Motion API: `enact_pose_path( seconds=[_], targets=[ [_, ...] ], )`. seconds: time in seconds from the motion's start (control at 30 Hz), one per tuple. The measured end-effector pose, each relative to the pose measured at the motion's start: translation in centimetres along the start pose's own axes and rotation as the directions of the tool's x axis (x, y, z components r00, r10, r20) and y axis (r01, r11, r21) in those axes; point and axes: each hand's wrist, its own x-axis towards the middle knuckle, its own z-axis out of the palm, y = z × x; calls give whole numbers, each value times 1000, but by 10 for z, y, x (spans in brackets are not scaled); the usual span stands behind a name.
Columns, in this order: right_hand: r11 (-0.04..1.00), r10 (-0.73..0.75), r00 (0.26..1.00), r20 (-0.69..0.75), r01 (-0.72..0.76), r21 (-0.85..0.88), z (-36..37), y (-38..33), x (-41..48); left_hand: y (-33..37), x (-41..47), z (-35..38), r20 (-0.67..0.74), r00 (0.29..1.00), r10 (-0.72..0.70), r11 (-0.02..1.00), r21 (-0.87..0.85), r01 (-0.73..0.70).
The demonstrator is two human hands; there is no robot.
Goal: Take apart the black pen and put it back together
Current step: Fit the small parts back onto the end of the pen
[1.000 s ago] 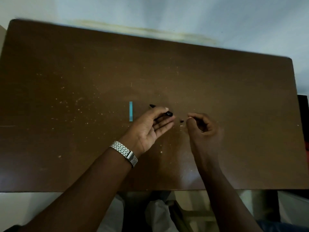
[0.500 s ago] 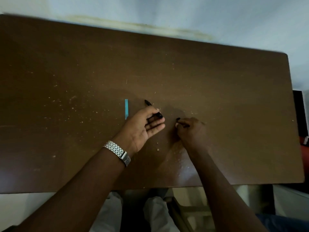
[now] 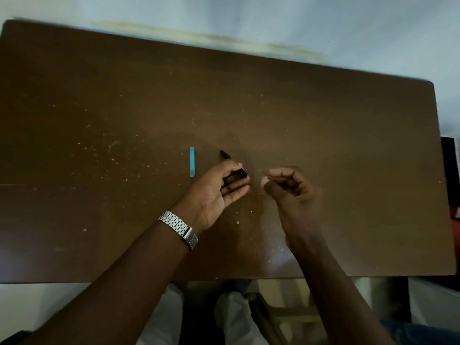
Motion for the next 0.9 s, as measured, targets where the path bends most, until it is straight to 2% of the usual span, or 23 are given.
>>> enact_pose_path(
  seconds=[0.2, 0.4, 0.5, 0.57, 0.63, 0.77, 0.9],
  targets=[
    [944, 125, 981, 151, -164, 286, 8, -26, -11, 0, -5, 0, 57, 998, 18, 1000, 0, -18],
    [738, 309, 921, 239, -391, 550, 11, -29, -10, 2, -7, 3, 51, 998, 28, 1000, 2, -28],
    [682, 338, 904, 263, -427, 594, 10, -26, -8, 3, -9, 3, 42, 999, 27, 1000, 1, -27],
    [695, 329, 907, 264, -422, 582, 9, -23, -7, 3, -10, 3, 44, 999, 19, 1000, 0, -19],
    [763, 306, 923, 234, -384, 520, 8, -21, -8, 3, -11, 3, 43, 999, 14, 1000, -4, -14],
    [957, 160, 982, 103, -180, 226, 6, -16, -10, 3, -12, 4, 44, 999, 11, 999, -34, -10],
    [998, 9, 997, 75, -13, 62, 10, -15, -8, 4, -12, 5, 49, 998, 25, 999, -43, -23]
  ],
)
